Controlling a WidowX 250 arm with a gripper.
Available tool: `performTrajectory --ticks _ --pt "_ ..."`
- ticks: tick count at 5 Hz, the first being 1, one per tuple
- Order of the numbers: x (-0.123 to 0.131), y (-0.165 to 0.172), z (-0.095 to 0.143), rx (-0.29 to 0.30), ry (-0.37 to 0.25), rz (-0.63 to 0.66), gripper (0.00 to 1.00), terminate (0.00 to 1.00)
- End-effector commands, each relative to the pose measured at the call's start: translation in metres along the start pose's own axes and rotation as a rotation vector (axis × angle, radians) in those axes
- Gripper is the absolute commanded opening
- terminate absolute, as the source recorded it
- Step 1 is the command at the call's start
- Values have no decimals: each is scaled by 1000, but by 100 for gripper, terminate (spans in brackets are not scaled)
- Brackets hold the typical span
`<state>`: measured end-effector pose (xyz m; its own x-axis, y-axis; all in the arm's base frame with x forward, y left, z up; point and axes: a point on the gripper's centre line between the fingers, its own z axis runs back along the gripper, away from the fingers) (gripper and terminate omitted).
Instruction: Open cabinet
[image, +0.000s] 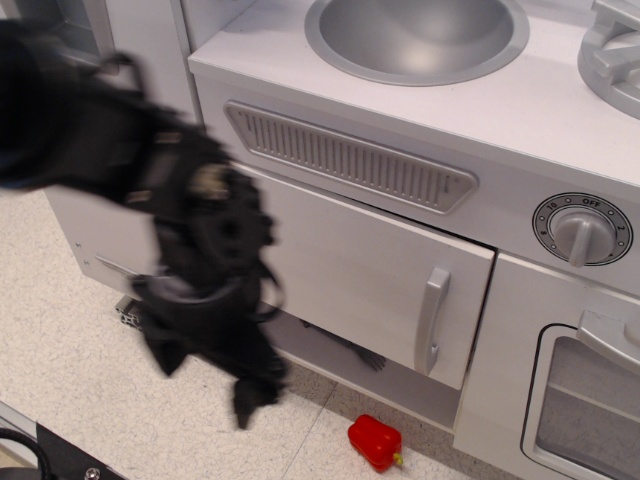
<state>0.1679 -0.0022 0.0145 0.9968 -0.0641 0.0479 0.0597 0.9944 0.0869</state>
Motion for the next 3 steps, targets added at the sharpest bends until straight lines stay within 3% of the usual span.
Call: performTrajectory --ticks 1,2,3 --pt "83 -33 -21 -63 -107 113 100 0" --pt "116 -48 -22 -83 -196 125 100 0" --pt "135 -57 -27 -63 -257 141 100 0"
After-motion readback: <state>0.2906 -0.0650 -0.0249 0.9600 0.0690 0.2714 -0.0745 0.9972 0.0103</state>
